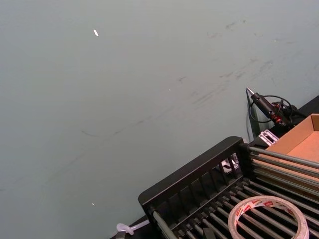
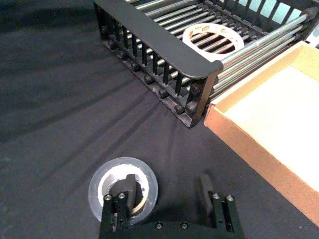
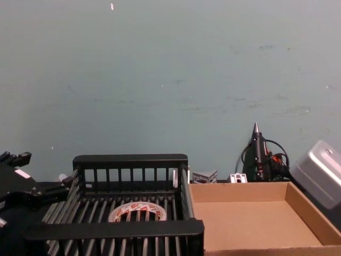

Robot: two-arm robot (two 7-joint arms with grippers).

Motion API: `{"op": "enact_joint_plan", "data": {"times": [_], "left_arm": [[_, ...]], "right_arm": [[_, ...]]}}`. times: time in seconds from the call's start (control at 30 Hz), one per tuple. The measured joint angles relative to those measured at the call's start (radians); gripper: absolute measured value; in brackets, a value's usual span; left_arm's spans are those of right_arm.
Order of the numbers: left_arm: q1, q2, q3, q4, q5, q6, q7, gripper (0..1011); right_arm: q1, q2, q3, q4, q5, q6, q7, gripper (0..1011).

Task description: Pick up the white tape and place it into the black box , Pick up the silver tape and place it into the brown box.

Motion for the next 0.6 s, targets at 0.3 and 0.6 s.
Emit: {"op": "enact_joint_plan", "data": {"times": [0.3,0.6], "left_arm": [[0.000,0.000,0.000,0.000,0.000,0.000,0.000,1001],[0.000,0.000,0.000,0.000,0.000,0.000,0.000,1001]], "right_arm": [[0.000,0.000,0.000,-0.001,0.000,0.000,0.000,552],[0.000,0.000,0.000,-0.001,0.000,0.000,0.000,270]]}}
